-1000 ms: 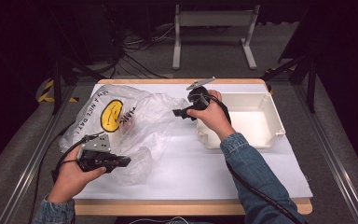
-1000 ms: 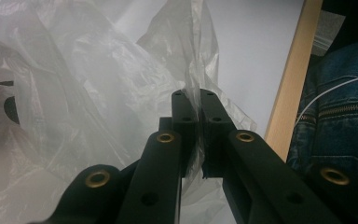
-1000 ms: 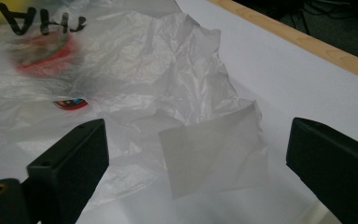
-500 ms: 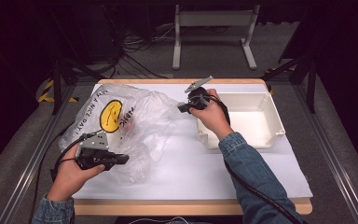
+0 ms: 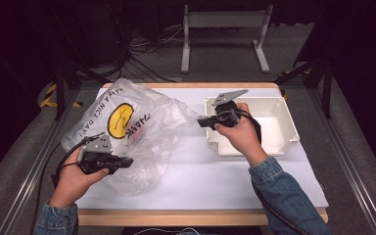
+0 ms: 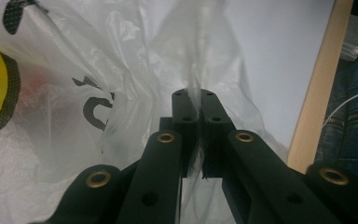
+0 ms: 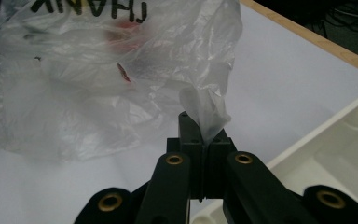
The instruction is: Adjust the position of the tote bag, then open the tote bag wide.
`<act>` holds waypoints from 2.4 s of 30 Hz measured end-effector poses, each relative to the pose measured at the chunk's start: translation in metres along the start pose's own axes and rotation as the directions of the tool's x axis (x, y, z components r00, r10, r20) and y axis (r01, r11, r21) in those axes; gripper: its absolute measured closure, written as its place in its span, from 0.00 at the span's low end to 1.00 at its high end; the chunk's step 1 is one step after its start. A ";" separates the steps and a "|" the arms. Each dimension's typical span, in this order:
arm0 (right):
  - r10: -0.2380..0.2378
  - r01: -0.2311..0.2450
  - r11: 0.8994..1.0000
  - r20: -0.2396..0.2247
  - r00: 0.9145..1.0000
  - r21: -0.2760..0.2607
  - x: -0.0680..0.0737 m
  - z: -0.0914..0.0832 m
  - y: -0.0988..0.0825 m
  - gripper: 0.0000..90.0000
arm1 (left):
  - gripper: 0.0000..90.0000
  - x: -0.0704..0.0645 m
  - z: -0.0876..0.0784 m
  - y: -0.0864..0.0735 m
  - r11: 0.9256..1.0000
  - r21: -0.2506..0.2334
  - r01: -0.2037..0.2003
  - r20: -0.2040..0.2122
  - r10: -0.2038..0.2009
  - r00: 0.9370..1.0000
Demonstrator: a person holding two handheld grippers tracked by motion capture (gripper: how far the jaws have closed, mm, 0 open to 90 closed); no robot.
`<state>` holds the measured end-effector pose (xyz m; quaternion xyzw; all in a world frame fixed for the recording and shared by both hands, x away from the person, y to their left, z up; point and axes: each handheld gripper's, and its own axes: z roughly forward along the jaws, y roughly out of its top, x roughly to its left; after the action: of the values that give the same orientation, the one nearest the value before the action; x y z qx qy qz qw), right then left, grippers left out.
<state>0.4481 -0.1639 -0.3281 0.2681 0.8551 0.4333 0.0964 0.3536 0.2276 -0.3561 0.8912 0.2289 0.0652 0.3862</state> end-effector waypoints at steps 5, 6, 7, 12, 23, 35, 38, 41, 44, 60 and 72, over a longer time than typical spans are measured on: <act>0.028 -0.028 1.000 -0.018 0.999 -0.009 0.014 -0.012 -0.020 0.99 | 0.97 0.004 -0.004 -0.001 1.000 -0.002 0.007 -0.020 -0.007 1.000; 0.035 -0.035 0.999 -0.023 0.999 -0.009 0.018 -0.014 -0.024 0.99 | 0.97 0.005 -0.005 -0.001 1.000 -0.002 0.009 -0.022 -0.009 1.000; 0.037 -0.037 0.999 -0.030 0.999 -0.012 0.021 -0.015 -0.028 0.99 | 0.97 0.006 -0.006 -0.002 1.000 -0.005 0.011 -0.029 -0.011 1.000; 0.038 -0.039 0.999 -0.052 0.998 -0.022 0.036 -0.020 -0.042 0.99 | 0.97 0.012 -0.008 -0.003 1.000 -0.003 0.019 -0.046 -0.019 0.999; 0.010 -0.010 1.000 -0.071 0.997 -0.001 0.058 -0.033 -0.050 0.99 | 0.97 0.018 -0.019 -0.004 0.999 -0.025 0.020 -0.061 -0.022 0.998; -0.015 0.015 0.998 0.003 1.000 -0.066 0.063 -0.040 -0.047 0.65 | 0.98 0.017 -0.027 -0.004 0.999 -0.044 0.017 -0.072 -0.020 0.997; -0.002 0.006 0.995 0.041 0.999 -0.104 0.063 -0.040 -0.044 0.38 | 0.98 0.017 -0.028 -0.002 0.998 -0.061 0.011 -0.082 -0.016 0.997; -0.014 0.022 0.991 0.061 0.998 -0.129 0.066 -0.040 -0.040 0.24 | 0.99 0.016 -0.029 0.000 0.997 -0.081 0.003 -0.092 -0.010 0.996; -0.052 0.063 0.985 0.074 0.996 -0.159 0.072 -0.041 -0.033 0.19 | 1.00 0.014 -0.030 0.003 0.996 -0.094 -0.008 -0.102 -0.002 0.995; -0.228 0.246 0.960 0.133 0.965 -0.137 0.076 -0.009 0.010 0.10 | 1.00 0.010 -0.032 0.015 0.982 -0.185 -0.032 -0.135 0.006 0.991; -0.285 0.287 0.958 0.101 0.953 -0.008 0.072 0.049 0.024 0.16 | 1.00 0.006 -0.028 0.020 0.978 -0.201 -0.049 -0.123 0.024 0.992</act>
<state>0.4161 -0.0793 -0.3343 0.1617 0.8741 0.4105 0.2032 0.3575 0.2372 -0.3227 0.8456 0.2274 0.1487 0.4594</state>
